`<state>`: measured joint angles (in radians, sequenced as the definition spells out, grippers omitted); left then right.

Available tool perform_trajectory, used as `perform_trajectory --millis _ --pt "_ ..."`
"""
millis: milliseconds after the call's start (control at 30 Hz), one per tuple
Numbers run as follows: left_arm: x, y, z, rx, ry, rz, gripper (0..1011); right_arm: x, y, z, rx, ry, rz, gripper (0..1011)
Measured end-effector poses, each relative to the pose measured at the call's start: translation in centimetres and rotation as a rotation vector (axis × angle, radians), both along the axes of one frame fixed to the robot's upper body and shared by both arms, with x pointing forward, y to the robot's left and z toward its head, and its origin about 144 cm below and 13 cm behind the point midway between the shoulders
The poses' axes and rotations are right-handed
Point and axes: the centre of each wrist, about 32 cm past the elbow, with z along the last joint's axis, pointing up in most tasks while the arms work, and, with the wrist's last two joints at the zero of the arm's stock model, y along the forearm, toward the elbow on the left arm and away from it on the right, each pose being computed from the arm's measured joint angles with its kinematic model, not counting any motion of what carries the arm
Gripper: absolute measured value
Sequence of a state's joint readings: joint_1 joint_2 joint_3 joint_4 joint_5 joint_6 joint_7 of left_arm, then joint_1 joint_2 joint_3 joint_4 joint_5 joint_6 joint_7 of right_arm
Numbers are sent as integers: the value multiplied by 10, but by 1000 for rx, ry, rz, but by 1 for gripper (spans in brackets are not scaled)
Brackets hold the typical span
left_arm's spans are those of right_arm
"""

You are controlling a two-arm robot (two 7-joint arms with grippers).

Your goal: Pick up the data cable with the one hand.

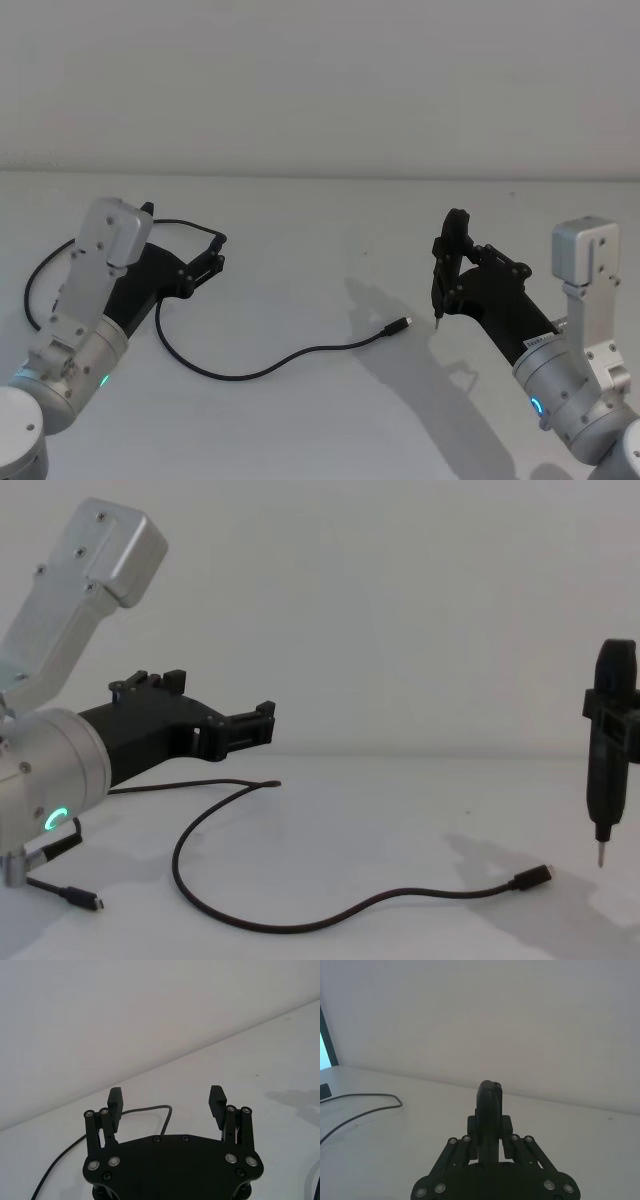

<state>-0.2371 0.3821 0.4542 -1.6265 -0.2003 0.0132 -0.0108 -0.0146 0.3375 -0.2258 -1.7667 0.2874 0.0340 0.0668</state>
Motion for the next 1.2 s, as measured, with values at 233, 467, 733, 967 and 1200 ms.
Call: perform_trajectory --millis 233,467,733,967,1200 --pt "0 0 0 0 0 0 1000 0 0 0 0 0 0 275" --pt "0 0 0 0 1 0 1000 0 0 0 0 0 0 274" --pt "0 0 0 0 1 0 1000 0 0 0 0 0 0 274" --pt "0 0 0 0 1 0 1000 0 0 0 0 0 0 275" --pt "0 0 0 0 1 -1 1000 0 0 0 0 0 0 274"
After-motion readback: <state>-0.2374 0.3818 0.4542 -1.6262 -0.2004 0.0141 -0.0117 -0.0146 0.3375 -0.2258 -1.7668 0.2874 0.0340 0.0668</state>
